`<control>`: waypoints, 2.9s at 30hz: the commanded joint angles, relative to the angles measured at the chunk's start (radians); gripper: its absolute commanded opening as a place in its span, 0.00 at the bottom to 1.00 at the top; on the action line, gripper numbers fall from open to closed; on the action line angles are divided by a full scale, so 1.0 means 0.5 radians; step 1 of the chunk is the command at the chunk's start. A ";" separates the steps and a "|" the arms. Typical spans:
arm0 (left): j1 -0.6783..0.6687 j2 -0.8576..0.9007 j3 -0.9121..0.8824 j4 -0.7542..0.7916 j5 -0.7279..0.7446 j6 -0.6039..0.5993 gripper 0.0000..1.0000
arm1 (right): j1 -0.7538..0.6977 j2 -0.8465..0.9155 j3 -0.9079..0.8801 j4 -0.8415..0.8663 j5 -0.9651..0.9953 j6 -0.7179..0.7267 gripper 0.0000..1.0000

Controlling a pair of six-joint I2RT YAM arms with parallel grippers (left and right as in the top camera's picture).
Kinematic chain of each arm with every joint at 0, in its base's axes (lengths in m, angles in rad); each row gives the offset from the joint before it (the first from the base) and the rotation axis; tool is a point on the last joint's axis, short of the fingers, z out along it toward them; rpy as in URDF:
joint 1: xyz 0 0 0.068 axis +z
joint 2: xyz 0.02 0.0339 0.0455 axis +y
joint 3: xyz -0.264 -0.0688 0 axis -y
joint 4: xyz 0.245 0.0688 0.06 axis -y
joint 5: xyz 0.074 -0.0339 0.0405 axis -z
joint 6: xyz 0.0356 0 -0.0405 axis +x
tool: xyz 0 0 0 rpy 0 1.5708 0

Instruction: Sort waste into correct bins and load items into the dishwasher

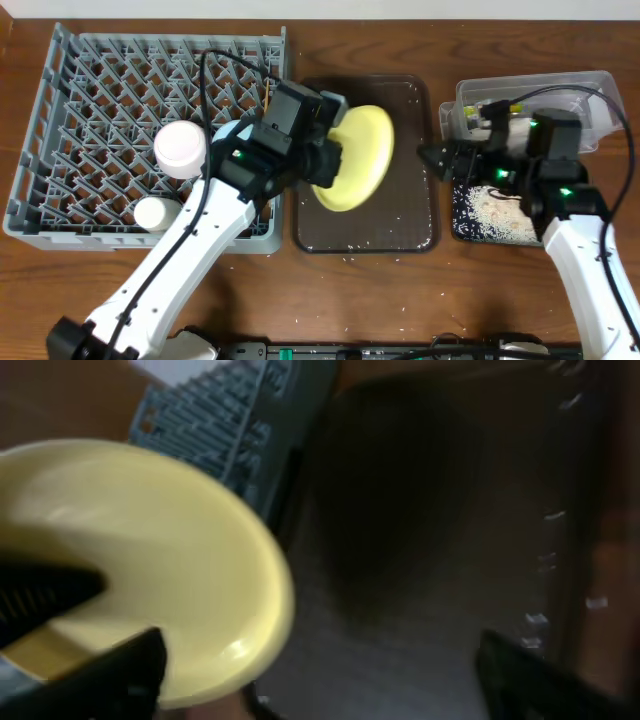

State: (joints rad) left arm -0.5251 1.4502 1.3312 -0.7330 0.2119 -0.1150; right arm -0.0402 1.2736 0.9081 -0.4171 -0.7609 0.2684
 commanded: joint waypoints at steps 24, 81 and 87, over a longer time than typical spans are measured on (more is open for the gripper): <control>1.106 -0.186 0.040 -0.018 -1.750 1.023 0.08 | -0.323 -0.269 0.016 -0.200 0.788 0.202 0.99; 1.199 -0.596 0.042 -0.218 0.021 0.128 0.90 | -0.118 -0.270 0.015 -0.248 0.411 0.117 0.99; 1.035 -0.723 0.042 -0.423 0.166 0.129 0.91 | 0.401 -0.269 0.015 -0.209 0.777 0.046 0.99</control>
State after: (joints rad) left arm 0.0177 1.0985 1.3418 -0.9318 0.2119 -0.0231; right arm 0.0509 1.1454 0.9085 -0.5346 -0.4767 0.3237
